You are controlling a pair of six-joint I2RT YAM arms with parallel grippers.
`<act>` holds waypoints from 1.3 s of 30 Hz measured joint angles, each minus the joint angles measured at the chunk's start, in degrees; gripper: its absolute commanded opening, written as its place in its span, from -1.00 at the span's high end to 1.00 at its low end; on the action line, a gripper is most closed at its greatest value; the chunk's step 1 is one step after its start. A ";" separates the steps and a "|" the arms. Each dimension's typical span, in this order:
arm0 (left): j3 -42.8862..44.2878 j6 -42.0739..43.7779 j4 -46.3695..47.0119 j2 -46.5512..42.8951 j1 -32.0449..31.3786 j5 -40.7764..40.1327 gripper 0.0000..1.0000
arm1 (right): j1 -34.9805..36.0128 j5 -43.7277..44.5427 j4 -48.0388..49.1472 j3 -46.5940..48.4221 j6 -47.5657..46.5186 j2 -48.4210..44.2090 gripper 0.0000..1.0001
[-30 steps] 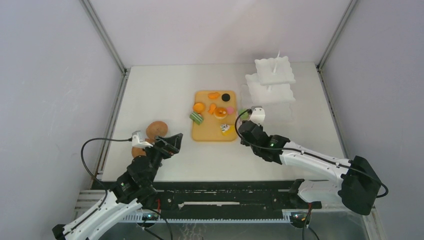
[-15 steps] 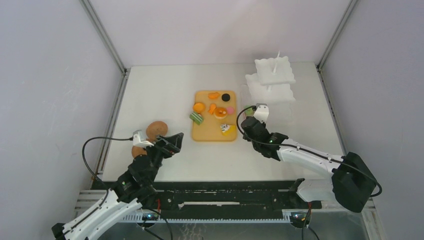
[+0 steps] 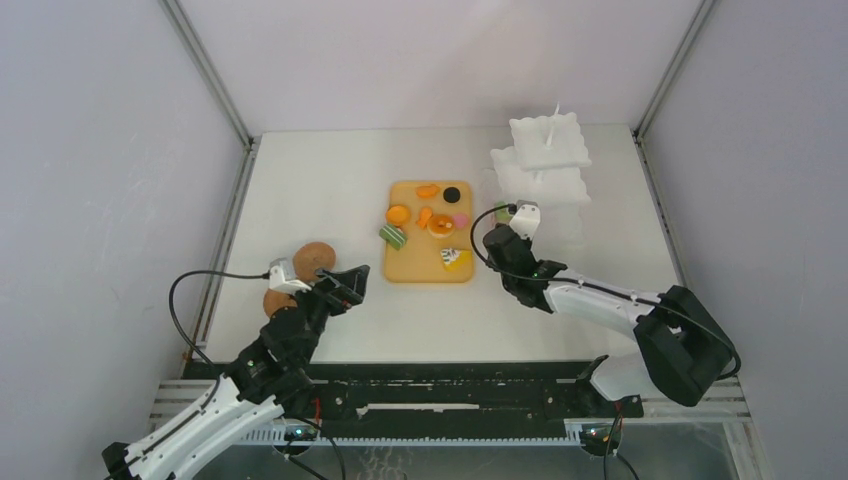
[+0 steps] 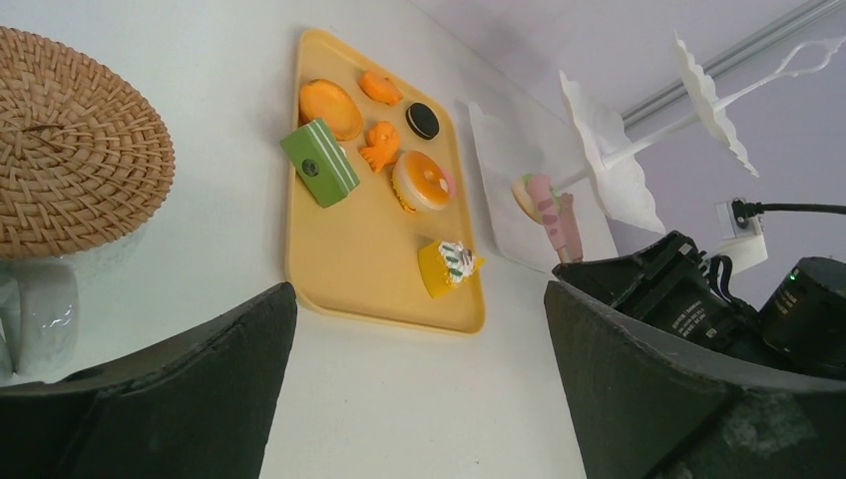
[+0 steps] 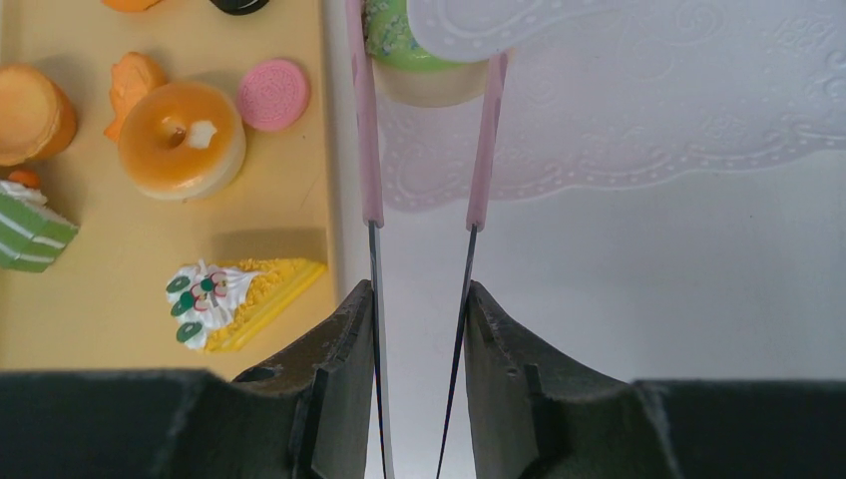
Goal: Serve the afternoon tea
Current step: Place the desert on the desert table.
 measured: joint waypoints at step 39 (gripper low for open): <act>-0.13 0.15 1.27 -0.94 0.00 -0.07 -0.98 | -4.22 6.29 11.19 10.10 0.15 22.67 0.96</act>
